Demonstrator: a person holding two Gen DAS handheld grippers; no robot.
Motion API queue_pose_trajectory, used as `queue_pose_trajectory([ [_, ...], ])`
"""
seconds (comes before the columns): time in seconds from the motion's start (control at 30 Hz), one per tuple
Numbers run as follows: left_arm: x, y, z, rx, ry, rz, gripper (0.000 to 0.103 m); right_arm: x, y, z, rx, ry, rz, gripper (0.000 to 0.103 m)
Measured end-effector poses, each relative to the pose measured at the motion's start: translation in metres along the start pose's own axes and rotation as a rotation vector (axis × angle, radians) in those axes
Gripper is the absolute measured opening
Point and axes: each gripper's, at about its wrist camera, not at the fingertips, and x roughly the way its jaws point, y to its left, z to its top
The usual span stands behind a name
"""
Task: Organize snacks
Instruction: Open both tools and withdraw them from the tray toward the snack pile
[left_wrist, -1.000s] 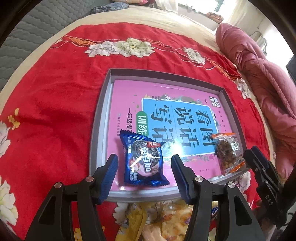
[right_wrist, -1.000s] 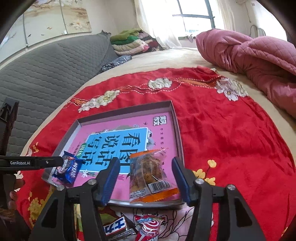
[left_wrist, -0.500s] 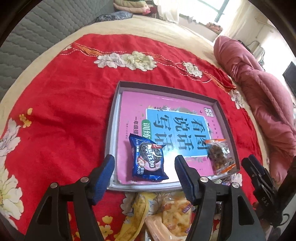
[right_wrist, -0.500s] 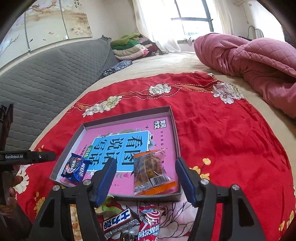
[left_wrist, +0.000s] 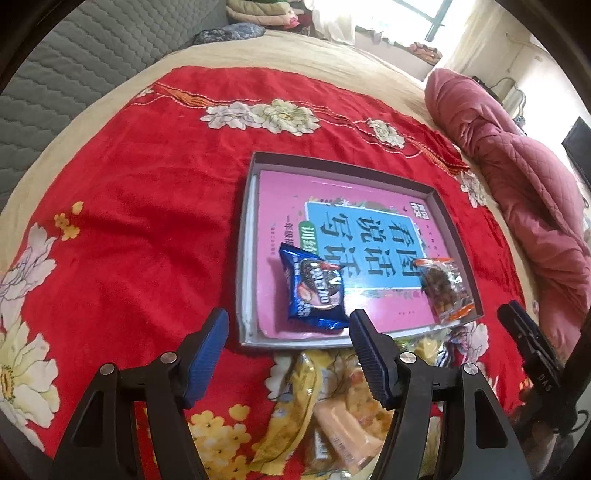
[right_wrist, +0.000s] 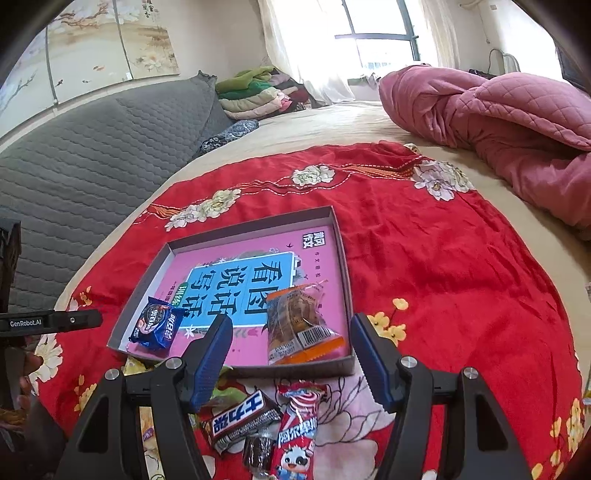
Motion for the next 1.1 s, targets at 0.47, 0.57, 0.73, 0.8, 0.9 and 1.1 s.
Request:
queue_pose_trajectory([
  [0.47,-0.004,0.011,-0.019,0.024,0.022,0.019,0.069,-0.012,-0.006,-0.016,0.014,0.048,-0.049,0.066],
  [0.57,-0.005,0.011,-0.022,0.03,0.024,0.015,0.07,-0.014,-0.005,-0.021,0.011,0.066,-0.055,0.066],
  [0.73,-0.005,0.01,-0.027,0.042,0.037,0.013,0.069,-0.018,-0.001,-0.03,-0.001,0.099,-0.051,0.066],
  [0.8,-0.004,0.011,-0.03,0.041,0.047,0.01,0.07,-0.019,0.0,-0.034,-0.008,0.117,-0.054,0.066],
  [0.9,-0.004,0.013,-0.034,0.036,0.06,0.01,0.069,-0.022,0.002,-0.042,-0.009,0.153,-0.05,0.066],
  [1.1,-0.002,0.015,-0.044,0.04,0.093,0.008,0.069,-0.026,0.011,-0.059,-0.041,0.237,-0.037,0.066],
])
